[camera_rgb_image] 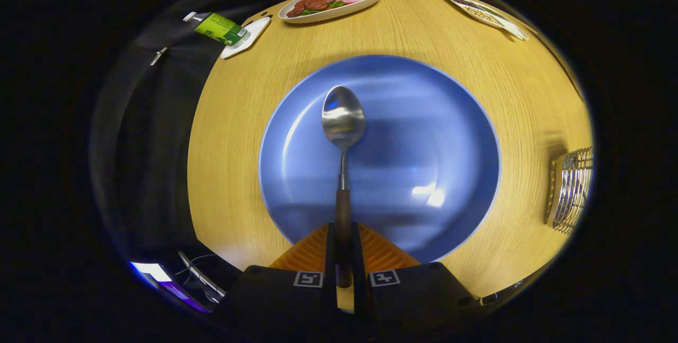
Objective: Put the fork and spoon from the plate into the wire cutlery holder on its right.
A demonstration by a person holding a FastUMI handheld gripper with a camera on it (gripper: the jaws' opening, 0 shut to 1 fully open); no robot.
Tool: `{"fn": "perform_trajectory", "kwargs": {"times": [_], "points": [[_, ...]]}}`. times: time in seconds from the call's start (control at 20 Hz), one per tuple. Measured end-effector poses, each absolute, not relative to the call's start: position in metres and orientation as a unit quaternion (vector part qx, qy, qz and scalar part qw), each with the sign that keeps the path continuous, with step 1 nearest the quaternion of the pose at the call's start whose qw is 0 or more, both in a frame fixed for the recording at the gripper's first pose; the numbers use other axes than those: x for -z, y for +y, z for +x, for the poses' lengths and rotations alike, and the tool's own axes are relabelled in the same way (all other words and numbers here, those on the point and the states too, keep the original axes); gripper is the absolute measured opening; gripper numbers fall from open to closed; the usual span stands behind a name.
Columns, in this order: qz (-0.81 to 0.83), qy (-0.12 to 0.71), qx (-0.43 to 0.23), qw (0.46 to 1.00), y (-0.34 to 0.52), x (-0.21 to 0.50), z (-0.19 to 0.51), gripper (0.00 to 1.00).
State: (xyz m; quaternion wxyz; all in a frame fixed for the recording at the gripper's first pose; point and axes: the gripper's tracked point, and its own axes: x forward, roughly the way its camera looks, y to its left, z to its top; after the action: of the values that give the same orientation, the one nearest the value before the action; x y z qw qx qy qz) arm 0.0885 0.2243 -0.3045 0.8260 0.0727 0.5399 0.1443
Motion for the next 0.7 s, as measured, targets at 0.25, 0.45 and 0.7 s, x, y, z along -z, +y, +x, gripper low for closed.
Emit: {"fn": "perform_trajectory", "kwargs": {"times": [0.25, 0.45, 0.7], "points": [[0.069, 0.540, -0.181, 0.819, 0.225, 0.301, 0.081, 0.10], [0.077, 0.529, -0.213, 0.818, 0.226, 0.283, 0.072, 0.08], [0.045, 0.494, -0.249, 0.832, 0.201, 0.240, 0.060, 0.08]]}}
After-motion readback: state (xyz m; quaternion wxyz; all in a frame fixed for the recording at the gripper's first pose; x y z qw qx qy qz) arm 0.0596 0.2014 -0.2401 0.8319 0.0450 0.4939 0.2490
